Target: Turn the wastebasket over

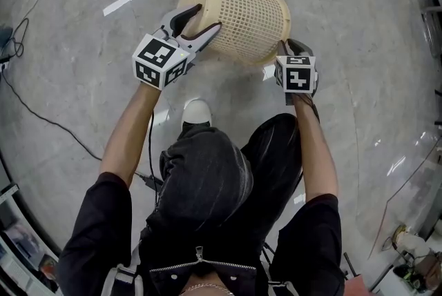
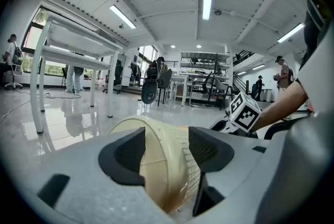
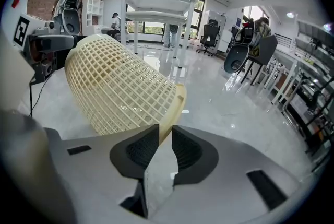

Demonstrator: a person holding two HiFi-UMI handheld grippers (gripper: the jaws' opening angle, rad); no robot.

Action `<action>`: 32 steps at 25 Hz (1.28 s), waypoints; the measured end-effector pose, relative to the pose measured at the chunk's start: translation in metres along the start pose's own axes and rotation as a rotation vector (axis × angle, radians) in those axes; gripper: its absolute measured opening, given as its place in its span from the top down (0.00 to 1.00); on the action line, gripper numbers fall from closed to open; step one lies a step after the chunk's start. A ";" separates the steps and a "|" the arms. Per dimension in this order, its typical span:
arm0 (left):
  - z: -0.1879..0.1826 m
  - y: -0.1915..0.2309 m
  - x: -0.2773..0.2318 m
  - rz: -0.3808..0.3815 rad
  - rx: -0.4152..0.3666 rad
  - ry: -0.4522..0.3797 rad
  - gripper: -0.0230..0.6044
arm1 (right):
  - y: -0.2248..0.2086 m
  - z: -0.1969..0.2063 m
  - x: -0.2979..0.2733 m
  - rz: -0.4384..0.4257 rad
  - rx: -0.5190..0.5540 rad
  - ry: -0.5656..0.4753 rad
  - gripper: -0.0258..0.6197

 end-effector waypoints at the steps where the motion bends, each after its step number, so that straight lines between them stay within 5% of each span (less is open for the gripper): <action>1: 0.000 0.000 0.000 -0.001 0.000 0.002 0.55 | 0.000 -0.003 0.004 0.017 0.005 -0.020 0.86; 5: 0.000 -0.002 0.000 -0.001 -0.033 0.006 0.62 | 0.008 -0.032 0.020 0.033 0.047 -0.164 0.86; 13: -0.005 -0.016 -0.010 0.038 -0.056 -0.006 0.63 | 0.054 -0.096 0.016 -0.247 0.060 -0.295 0.86; 19: -0.008 -0.019 -0.015 0.061 -0.045 -0.009 0.63 | 0.045 -0.085 0.005 -0.261 -0.038 -0.235 0.88; 32: -0.020 -0.027 -0.024 0.094 -0.032 -0.044 0.63 | 0.026 -0.068 0.013 -0.195 -0.046 -0.218 0.89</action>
Point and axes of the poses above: the fingertips, and each gripper's own axes: x backward along the fingers, y to its left, z out of its underside, the point moved 10 cm from there along x, backward along the fingers, and after that the axes turned 3 degrees about -x, right-handed, at the moved point
